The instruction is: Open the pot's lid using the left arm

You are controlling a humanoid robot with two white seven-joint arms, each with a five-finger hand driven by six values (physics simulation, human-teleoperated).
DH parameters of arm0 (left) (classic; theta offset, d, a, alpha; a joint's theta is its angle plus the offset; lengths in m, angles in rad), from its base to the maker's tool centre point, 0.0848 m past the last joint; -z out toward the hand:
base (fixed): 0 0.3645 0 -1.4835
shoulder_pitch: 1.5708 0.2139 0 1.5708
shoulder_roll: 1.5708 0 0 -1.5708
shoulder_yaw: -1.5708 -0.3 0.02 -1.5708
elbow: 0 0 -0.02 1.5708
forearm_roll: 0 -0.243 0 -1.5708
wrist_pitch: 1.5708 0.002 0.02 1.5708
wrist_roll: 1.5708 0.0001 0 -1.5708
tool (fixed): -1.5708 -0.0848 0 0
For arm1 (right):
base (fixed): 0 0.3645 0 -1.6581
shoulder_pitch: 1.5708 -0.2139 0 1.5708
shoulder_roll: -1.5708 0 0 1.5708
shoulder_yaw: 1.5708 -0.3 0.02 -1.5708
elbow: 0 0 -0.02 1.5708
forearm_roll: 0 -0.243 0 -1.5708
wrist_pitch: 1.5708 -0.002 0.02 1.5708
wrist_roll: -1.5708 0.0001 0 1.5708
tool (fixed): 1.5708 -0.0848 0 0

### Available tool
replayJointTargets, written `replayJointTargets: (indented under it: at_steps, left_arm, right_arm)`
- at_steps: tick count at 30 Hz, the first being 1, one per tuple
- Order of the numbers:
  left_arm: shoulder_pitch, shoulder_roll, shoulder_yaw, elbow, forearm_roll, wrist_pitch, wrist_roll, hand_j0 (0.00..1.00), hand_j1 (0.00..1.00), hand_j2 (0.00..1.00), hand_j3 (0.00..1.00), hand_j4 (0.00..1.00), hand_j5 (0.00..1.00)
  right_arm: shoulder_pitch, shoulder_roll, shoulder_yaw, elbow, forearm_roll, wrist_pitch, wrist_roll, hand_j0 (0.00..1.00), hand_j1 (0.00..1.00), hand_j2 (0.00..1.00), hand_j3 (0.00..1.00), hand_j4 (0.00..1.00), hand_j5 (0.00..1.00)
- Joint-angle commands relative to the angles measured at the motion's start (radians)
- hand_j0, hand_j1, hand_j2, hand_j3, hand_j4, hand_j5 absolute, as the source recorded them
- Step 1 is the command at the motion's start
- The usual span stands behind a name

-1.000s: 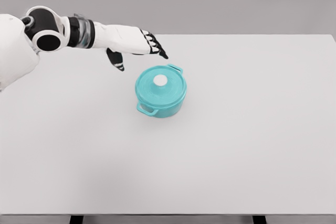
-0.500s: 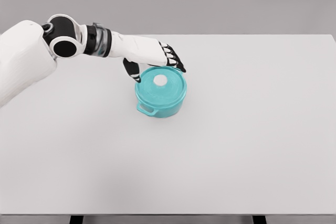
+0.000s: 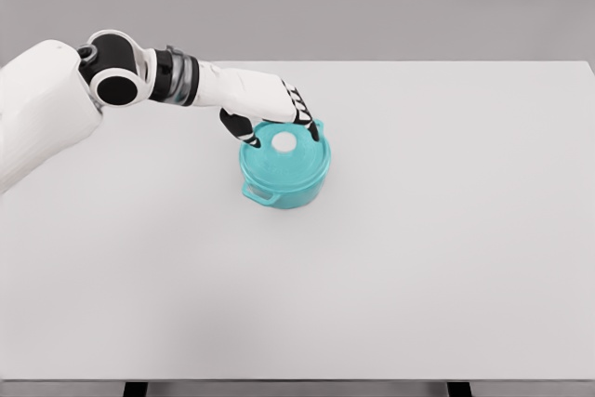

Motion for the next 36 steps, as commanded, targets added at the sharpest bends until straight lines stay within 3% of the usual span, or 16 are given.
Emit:
replayJointTargets:
  at_steps: [1,27,36]
  left_arm:
    - [0.0,0.0,-0.008,0.002,0.005,0.003,0.0,0.8,0.8,0.8,0.8,0.8,0.8]
    - [0.005,-0.003,-0.022,0.006,-0.002,0.003,0.0,0.73,0.73,0.73,0.73,0.73,0.73]
    - [0.006,-0.003,-0.024,0.005,-0.002,0.003,0.0,0.6,0.6,0.6,0.6,0.6,0.6]
  right_arm:
    - [0.0,0.0,0.0,-0.001,0.0,0.0,0.0,1.0,1.0,1.0,1.0,1.0,1.0]
    - [0.0,0.0,0.0,0.001,0.0,0.0,0.0,1.0,1.0,1.0,1.0,1.0,1.0]
    - [0.0,0.0,0.0,-0.001,0.0,0.0,0.0,1.0,1.0,1.0,1.0,1.0,1.0]
